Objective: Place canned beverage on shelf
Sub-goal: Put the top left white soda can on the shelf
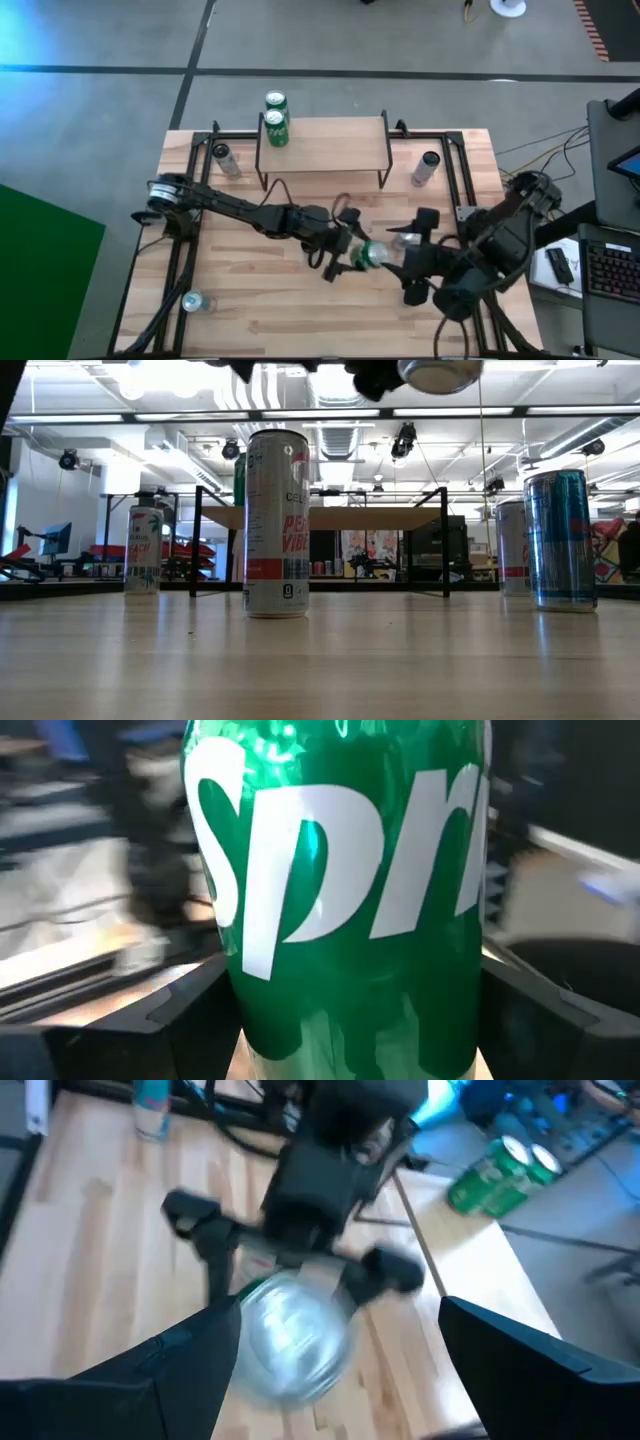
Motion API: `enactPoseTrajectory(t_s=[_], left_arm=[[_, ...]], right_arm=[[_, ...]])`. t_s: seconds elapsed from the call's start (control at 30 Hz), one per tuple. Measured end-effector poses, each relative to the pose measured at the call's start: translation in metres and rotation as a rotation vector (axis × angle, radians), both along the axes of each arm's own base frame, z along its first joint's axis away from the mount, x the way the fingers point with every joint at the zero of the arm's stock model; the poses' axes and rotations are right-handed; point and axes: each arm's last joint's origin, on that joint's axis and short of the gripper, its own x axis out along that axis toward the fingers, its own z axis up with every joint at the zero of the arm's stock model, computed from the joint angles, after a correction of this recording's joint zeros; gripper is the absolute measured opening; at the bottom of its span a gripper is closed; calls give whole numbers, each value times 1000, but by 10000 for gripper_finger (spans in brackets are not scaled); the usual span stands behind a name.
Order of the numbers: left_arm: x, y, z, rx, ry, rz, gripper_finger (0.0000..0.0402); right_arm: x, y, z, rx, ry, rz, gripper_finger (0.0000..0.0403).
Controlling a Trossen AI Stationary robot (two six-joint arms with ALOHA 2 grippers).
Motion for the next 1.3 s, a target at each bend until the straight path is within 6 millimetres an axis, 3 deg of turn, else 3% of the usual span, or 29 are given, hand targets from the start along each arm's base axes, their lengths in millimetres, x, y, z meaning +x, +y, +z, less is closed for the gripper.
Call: enactPoseTrajectory(t_s=[0.2,0.5,0.67,0.8,0.97,1.3], left_arm=[[-44,37,-2,-45,-55,164,311],[-154,91,-1,-88,-276,539,311],[-195,120,-16,-81,-297,754,311],[-209,140,-26,-82,-285,858,311],[-210,159,-33,-73,-257,897,311],[-201,169,-50,-44,-189,914,311]], right_arm=[[-3,3,-28,-102,-23,-122,329],[-3,-5,-90,-215,-65,-276,329],[-6,-20,-124,-221,-68,-374,328],[-9,-25,-142,-205,-86,-421,328],[-10,-26,-158,-153,-135,-470,328],[-11,-26,-185,-106,-170,-493,328]])
